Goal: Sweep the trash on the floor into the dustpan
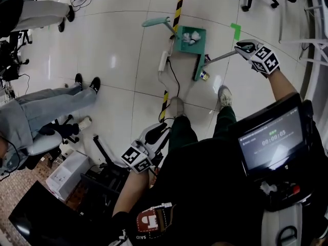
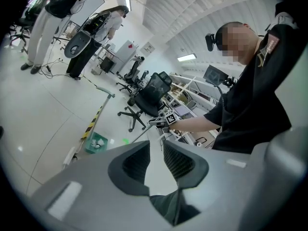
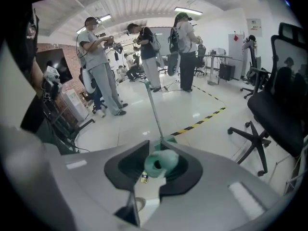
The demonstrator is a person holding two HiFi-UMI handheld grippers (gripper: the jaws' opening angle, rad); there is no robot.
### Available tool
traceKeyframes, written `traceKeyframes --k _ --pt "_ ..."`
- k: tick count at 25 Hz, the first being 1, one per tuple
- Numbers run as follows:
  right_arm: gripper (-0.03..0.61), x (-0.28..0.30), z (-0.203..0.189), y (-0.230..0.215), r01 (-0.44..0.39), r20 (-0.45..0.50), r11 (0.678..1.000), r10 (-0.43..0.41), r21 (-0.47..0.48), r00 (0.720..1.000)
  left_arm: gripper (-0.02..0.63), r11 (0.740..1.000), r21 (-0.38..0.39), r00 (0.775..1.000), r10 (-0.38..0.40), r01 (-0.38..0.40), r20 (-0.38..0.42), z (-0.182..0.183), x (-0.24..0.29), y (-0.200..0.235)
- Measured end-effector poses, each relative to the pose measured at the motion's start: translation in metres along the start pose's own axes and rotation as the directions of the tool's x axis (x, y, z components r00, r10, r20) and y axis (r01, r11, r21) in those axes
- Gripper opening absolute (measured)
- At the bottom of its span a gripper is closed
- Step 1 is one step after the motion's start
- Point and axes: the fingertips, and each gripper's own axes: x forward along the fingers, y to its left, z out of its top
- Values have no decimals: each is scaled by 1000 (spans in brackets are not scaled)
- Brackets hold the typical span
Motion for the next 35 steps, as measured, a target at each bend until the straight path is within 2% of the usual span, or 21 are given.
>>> traceKeyframes --k 8,11,14,17,20,24,26,30,35 --pt "66 -31 -31 -18 3 -84 999 1 46 996 91 999 20 999 -27 28 -18 7 15 -16" --pt "66 -49 -35 -27 37 -90 998 -31 56 995 91 999 27 999 -35 36 -25 12 15 -25" --pt "66 -53 -45 -43 85 -79 995 -81 44 994 91 999 33 999 -39 40 -24 0 22 -20" --pt "64 -63 -34 -52 107 -32 993 -105 45 994 91 998 41 999 -43 45 -32 -3 26 -25" --pt "63 -74 -16 -46 87 19 996 -88 31 996 89 997 47 998 -53 54 -33 -2 29 -31" --pt "61 -94 -2 -42 78 34 997 -77 -23 996 89 995 70 998 -62 64 -23 3 32 -32" --pt "61 -106 2 -42 80 12 995 -79 -52 997 89 995 75 998 -64 65 -17 6 32 -32" --pt "61 -123 -5 -46 66 -92 990 -77 -124 993 89 995 69 997 -71 71 -2 8 31 -30" --pt "61 -127 -23 -56 34 -223 984 -73 -175 972 89 996 54 998 -64 64 -6 2 28 -30"
